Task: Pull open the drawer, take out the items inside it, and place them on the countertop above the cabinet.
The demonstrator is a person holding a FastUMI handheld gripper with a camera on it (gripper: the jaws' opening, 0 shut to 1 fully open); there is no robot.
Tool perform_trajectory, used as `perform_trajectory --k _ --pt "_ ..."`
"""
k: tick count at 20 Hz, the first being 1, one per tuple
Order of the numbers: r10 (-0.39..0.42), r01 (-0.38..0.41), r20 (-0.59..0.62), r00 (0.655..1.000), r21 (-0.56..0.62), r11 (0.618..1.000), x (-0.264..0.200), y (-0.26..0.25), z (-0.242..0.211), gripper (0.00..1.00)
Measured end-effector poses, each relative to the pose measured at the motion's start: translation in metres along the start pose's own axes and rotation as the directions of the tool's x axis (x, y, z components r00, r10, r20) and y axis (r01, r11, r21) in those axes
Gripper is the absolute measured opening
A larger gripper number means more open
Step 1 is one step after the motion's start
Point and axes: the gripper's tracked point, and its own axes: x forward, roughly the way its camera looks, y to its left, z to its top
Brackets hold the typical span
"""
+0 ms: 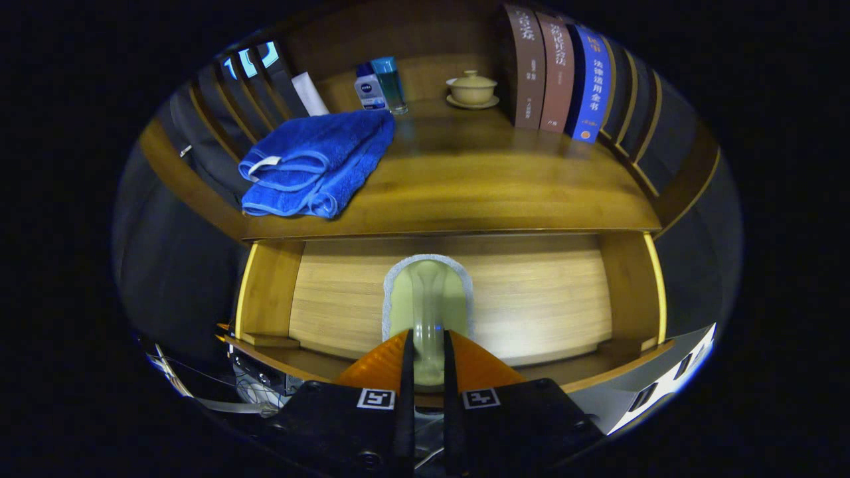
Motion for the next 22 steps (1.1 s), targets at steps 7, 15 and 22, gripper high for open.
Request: perform_trajectory --k 7,15,22 --pt "-0.046 0.043 0.079 0.996 0.037 0.998 -0.017 -0.008 0.067 0.22" --pt "-0.109 0.108 0.078 0.991 0.016 0.994 0.026 -0.008 0.140 0.22" --pt "-0.122 0.121 0.053 0.991 0.024 0.992 0.060 -0.011 0.163 0.22"
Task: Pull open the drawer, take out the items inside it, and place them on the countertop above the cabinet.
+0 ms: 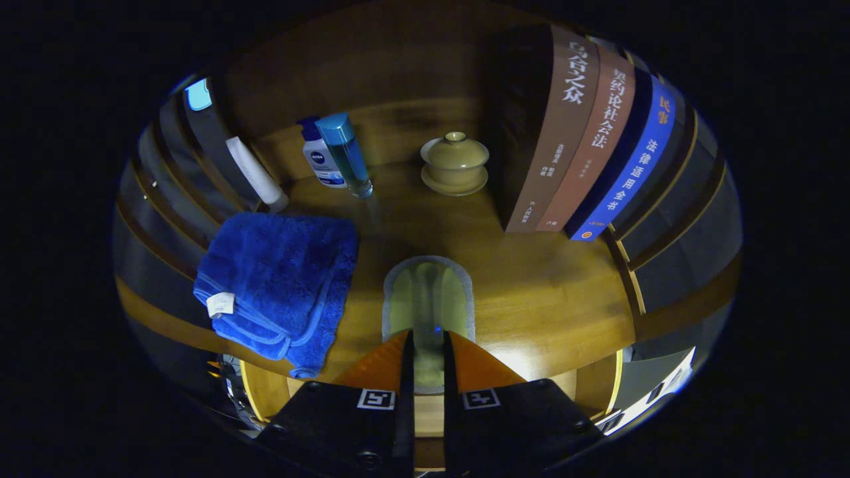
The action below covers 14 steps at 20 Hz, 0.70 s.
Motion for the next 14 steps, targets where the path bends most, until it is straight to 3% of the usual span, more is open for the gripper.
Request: perform_trajectory --k 5,10,14 --pt "0.006 -0.006 0.013 1.000 0.041 0.999 0.004 0.003 0.006 0.28" --pt "0.014 -0.019 0.093 0.996 0.044 0.999 -0.005 0.003 0.015 1.00" --pt "0.072 -0.082 0.215 0.974 0.037 0.996 -0.039 0.013 0.018 1.00"
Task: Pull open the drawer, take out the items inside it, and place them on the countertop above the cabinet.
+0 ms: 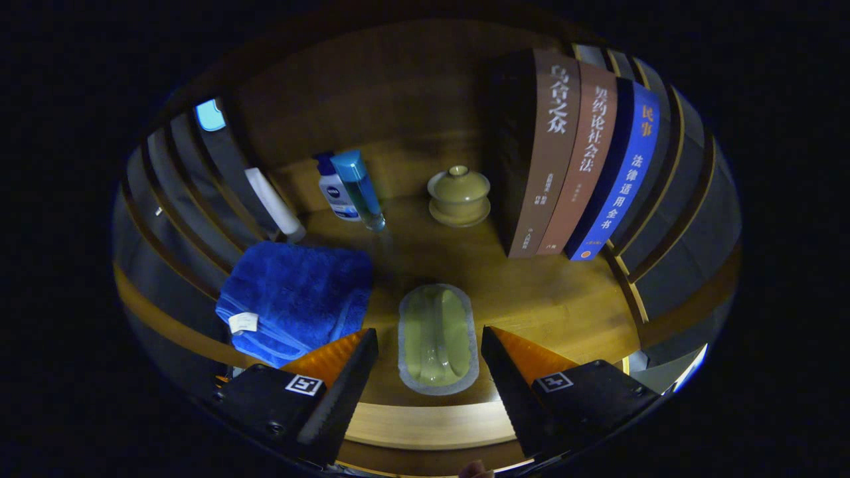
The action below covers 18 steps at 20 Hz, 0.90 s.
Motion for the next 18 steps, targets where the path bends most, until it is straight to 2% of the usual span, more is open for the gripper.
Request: perform_trajectory --k 2,4,6,10,14,15,18 --pt "0.023 -0.019 0.111 0.994 -0.039 0.999 -0.022 0.002 0.001 1.00" --pt "0.051 -0.033 0.236 0.970 -0.080 0.996 -0.053 0.005 0.000 1.00" --pt "0.088 -0.061 0.362 0.928 -0.084 0.995 -0.090 0.008 -0.004 1.00" --pt "0.153 -0.140 0.559 0.815 -0.068 0.988 -0.171 0.018 -0.026 1.00" --pt "0.105 -0.088 0.714 0.692 -0.061 0.994 -0.227 0.007 -0.065 0.99" --pt "0.098 -0.076 0.735 0.671 -0.063 0.995 -0.235 0.007 -0.079 0.99" --pt "0.068 -0.022 0.768 0.637 -0.069 0.997 -0.237 0.000 -0.125 0.99"
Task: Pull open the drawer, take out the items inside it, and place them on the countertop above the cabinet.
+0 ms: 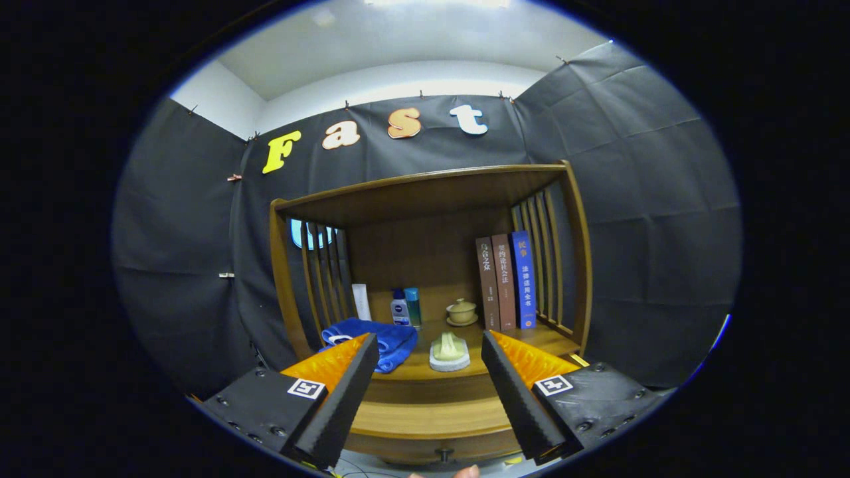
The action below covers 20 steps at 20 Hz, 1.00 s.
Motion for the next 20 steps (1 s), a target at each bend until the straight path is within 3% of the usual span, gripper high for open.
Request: perform_trajectory --k 4,8,11,16,20 --pt "0.010 -0.010 -0.056 0.998 0.000 1.000 -0.031 0.004 -0.079 0.99" --pt "-0.006 0.002 -0.214 0.977 -0.020 1.000 -0.036 -0.004 -0.165 0.99" --pt "-0.013 0.005 -0.281 0.960 -0.031 1.000 -0.027 -0.003 -0.204 0.99" --pt "-0.040 0.025 -0.328 0.944 -0.049 0.998 -0.007 -0.008 -0.231 1.00" --pt "-0.045 0.029 -0.298 0.954 -0.056 0.998 -0.006 -0.007 -0.228 0.99"
